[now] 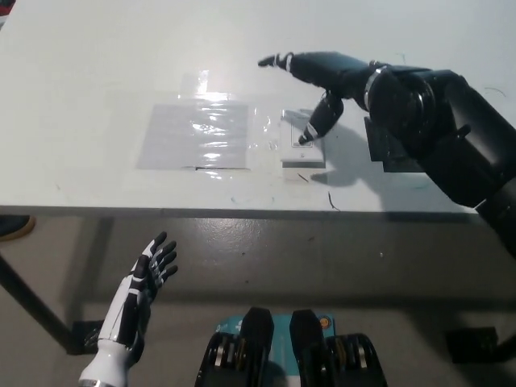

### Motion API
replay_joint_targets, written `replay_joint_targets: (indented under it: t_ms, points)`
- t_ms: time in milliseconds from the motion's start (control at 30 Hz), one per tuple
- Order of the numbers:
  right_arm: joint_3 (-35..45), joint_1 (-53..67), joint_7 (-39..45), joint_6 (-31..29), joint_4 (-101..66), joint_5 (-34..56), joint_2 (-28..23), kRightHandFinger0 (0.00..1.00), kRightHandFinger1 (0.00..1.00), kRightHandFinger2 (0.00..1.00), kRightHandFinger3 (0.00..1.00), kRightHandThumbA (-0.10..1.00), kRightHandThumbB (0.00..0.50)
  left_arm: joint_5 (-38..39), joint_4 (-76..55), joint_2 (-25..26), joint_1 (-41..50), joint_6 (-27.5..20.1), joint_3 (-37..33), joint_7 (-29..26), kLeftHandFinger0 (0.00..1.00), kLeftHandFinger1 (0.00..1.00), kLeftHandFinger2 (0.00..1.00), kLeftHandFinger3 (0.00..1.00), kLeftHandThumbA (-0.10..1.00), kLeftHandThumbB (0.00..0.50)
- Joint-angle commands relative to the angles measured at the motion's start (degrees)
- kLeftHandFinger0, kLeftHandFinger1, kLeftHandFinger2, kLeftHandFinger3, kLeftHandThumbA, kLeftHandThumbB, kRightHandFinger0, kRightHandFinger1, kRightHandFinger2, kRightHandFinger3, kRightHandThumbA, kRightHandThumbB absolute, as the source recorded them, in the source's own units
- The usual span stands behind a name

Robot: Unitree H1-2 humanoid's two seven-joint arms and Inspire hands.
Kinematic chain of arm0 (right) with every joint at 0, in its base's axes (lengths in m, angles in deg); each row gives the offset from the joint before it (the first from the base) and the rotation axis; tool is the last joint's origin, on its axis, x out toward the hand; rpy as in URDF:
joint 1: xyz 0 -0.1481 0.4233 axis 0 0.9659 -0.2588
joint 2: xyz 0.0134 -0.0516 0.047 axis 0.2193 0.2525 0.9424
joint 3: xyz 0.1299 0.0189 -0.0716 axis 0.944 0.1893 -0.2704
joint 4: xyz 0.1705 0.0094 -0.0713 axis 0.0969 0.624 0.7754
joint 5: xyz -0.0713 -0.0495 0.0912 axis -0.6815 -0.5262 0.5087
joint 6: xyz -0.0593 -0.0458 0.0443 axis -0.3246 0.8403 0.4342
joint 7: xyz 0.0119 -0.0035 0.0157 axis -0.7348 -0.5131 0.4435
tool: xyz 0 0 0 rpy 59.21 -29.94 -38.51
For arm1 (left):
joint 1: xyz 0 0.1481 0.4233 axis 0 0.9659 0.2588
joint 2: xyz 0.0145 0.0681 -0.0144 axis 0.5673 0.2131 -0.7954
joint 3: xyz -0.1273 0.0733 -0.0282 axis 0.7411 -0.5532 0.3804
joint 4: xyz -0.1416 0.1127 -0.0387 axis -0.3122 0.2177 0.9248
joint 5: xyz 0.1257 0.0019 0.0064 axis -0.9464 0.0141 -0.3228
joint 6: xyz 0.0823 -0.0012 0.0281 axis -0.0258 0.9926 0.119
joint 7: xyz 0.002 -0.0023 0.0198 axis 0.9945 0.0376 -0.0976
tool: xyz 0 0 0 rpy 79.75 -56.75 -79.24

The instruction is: A white switch is kept at the centre of the table close to the robot and the robot uses its right hand to press it to turn it on

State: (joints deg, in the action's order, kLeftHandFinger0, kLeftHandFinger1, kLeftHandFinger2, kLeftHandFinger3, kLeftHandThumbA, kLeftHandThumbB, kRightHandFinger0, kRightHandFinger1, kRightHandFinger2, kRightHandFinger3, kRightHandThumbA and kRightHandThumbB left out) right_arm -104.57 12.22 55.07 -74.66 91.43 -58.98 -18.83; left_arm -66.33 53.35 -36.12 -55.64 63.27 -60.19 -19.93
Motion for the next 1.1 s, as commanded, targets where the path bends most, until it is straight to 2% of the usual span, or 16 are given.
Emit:
replay_joint_targets:
  t_ms: [0,200,367,633,1067]
  points:
    - [-0.04,-0.83,2.82,0.27,-1.35,-3.84,-1.77,1.00,1.00,1.00,1.00,0.93,0.263,-0.10,-2.21,-0.23,0.41,-1.41,-0.23,0.05,1.00,1.00,1.00,1.00,1.00,0.057]
    - [-0.11,0.87,4.43,0.01,-0.68,-5.27,-1.39,1.00,1.00,1.00,1.00,0.97,0.269,0.69,-1.86,-0.30,0.69,-1.72,-0.14,0.45,1.00,1.00,1.00,1.00,1.00,0.041]
    - [-0.29,1.65,5.24,0.16,-0.73,-6.90,-0.84,1.00,1.00,1.00,1.00,0.97,0.259,0.48,-1.78,-0.51,0.54,-1.72,-0.06,0.17,1.00,1.00,1.00,1.00,1.00,0.062]
    - [-0.27,3.04,5.04,-1.25,1.49,-8.06,0.24,1.00,1.00,1.00,1.00,0.97,0.266,0.59,-1.92,-0.32,0.56,-1.50,0.06,0.30,1.00,1.00,1.00,1.00,1.00,0.065]
    - [-0.41,4.12,5.13,-3.06,4.07,-9.61,1.84,1.00,1.00,1.00,1.00,1.00,0.287,0.69,-1.45,0.03,0.13,-1.82,0.11,0.64,1.00,1.00,1.00,1.00,1.00,0.043]
